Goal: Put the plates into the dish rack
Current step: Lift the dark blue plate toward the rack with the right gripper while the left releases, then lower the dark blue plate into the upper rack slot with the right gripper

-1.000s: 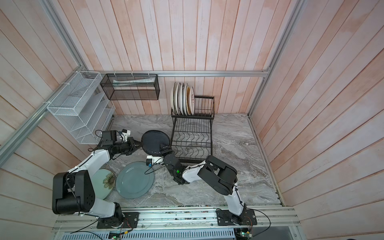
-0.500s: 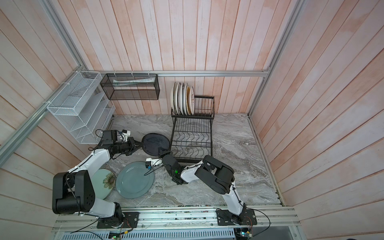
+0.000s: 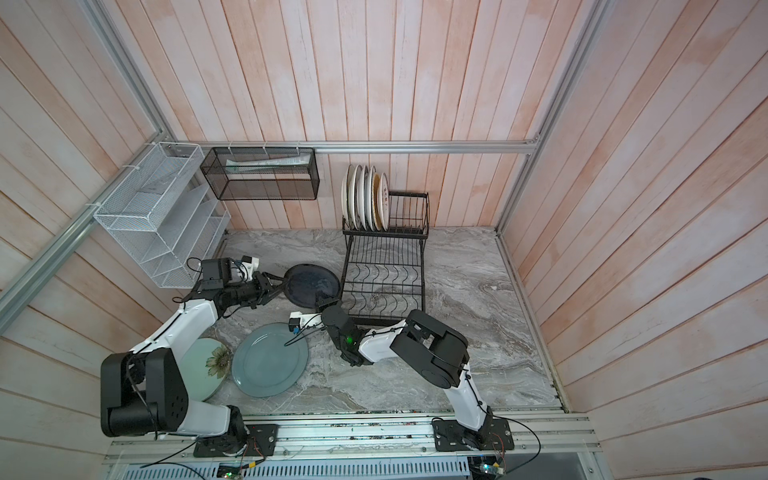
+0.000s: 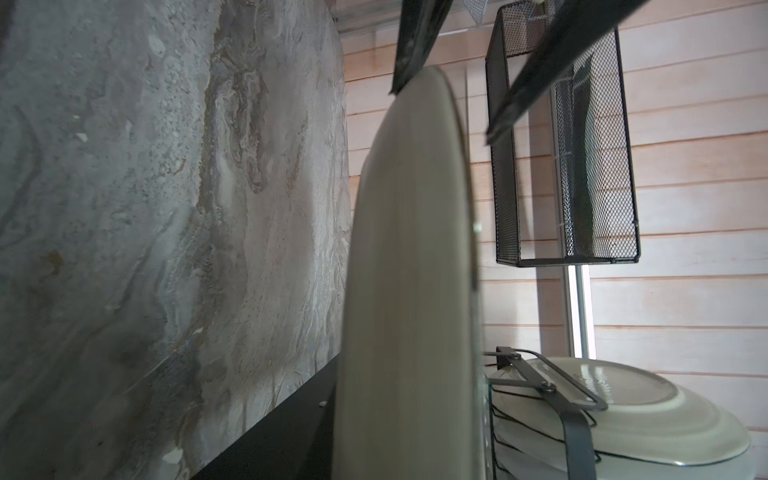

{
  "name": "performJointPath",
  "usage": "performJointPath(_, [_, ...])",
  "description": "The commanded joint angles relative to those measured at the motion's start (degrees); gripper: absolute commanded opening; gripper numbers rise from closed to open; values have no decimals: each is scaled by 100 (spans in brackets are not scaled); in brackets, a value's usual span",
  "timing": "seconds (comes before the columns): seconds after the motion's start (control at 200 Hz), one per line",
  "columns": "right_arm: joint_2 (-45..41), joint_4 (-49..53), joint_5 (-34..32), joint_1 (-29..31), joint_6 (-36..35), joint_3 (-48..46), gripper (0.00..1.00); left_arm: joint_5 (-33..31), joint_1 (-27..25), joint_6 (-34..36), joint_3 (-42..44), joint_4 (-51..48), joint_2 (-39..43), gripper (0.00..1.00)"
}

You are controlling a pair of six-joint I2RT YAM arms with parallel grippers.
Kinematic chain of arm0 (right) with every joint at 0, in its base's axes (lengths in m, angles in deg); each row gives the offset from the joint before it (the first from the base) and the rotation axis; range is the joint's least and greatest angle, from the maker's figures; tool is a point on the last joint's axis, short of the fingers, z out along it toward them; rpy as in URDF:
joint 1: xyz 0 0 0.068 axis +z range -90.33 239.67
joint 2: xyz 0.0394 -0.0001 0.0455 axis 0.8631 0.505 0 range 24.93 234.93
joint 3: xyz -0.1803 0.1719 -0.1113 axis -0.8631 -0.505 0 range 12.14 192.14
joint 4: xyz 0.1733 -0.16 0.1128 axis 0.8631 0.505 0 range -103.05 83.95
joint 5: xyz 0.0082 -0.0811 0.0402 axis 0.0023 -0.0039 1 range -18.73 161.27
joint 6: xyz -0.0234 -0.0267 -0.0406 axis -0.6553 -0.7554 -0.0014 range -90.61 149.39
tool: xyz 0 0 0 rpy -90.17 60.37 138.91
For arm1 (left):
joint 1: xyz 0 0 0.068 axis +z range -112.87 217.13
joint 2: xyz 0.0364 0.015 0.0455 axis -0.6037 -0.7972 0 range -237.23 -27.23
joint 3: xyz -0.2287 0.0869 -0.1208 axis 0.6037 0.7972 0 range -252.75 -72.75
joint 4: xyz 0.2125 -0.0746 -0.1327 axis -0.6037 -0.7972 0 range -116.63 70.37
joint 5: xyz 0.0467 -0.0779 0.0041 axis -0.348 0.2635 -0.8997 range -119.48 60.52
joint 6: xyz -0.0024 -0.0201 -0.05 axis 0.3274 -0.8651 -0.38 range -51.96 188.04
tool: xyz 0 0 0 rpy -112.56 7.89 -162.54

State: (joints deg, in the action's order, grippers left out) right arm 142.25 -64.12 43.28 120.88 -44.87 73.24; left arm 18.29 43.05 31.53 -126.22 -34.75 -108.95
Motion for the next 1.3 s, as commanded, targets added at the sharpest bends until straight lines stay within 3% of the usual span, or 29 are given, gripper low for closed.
performJointPath(0.0, [-355, 164, -282, -14, 663, 401, 0, 455, -36, -75, -500, 318, 535, 57])
performJointPath(0.225, [-1047, 976, -312, 121, 1594, 809, 0, 131, -20, -427, -1253, 255, 1513, 71])
performJointPath(0.36, [-1364, 1478, -527, 255, 2139, 1251, 0, -150, -11, -442, -1451, 307, 2169, 85])
performJointPath(0.45, [-1532, 1992, -664, 341, 2528, 1663, 0, -250, -11, -232, -1379, 272, 2578, 100])
performJointPath(0.585, [-1756, 2585, -918, 412, 3156, 2282, 0, -158, -25, -391, -722, 719, 3342, 100])
performJointPath(0.675, [-1930, 3229, -866, 440, 3740, 2771, 0, 365, -55, -966, -94, 1845, 4045, 100])
performJointPath(0.82, [-2121, 3937, -851, 418, 4296, 3501, 0, -28, -64, -768, 712, 2162, 5078, 100])
performJointPath(0.96, [-2263, 4985, -391, 114, 5343, 4505, 0, -32, -330, -827, 1610, 2558, 5310, 100])
performJointPath(1.125, [-2200, 6385, 328, -758, 6779, 5866, 0, -764, -955, 8, 2015, 2111, 5351, 100])
performJointPath(1.295, [-2096, 6996, 772, -1696, 7663, 6650, 0, -1718, -2132, 1128, 2074, 1658, 4838, 100])
